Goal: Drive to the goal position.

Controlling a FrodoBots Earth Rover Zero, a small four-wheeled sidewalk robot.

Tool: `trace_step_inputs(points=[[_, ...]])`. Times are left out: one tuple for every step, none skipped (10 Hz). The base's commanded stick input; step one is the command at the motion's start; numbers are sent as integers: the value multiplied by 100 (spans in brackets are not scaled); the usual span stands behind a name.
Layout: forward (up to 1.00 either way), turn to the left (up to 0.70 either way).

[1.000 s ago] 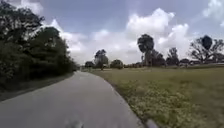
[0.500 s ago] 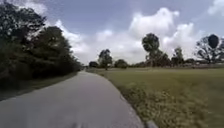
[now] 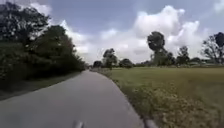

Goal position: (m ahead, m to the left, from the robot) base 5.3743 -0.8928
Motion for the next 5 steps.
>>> trace_step_inputs(points=[[85,33],[85,25],[85,0],[85,0],[85,0]])
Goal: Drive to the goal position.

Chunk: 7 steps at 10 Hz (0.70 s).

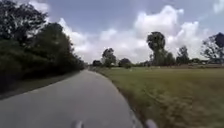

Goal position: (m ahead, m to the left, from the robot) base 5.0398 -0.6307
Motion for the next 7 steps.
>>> trace_step_inputs(points=[[85,7],[85,34],[85,30],[85,12],[85,0],[85,0],[85,0]])
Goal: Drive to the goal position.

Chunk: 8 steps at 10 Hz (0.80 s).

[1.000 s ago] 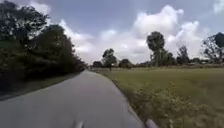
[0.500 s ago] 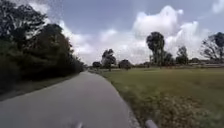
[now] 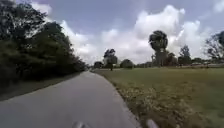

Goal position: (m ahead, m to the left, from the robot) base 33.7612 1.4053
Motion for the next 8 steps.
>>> trace_step_inputs(points=[[85,0],[85,0],[85,22],[85,34],[85,11],[85,0],[85,0],[85,0]])
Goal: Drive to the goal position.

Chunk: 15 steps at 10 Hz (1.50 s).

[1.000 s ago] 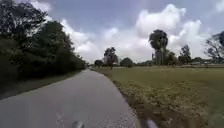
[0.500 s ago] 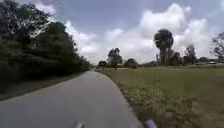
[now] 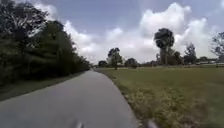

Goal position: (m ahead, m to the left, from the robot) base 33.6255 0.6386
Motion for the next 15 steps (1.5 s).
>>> trace_step_inputs(points=[[85,8],[85,23],[85,34],[85,34],[85,13],[85,0],[85,0],[85,0],[85,34],[85,32],[85,0],[85,0],[85,0],[85,0],[85,0]])
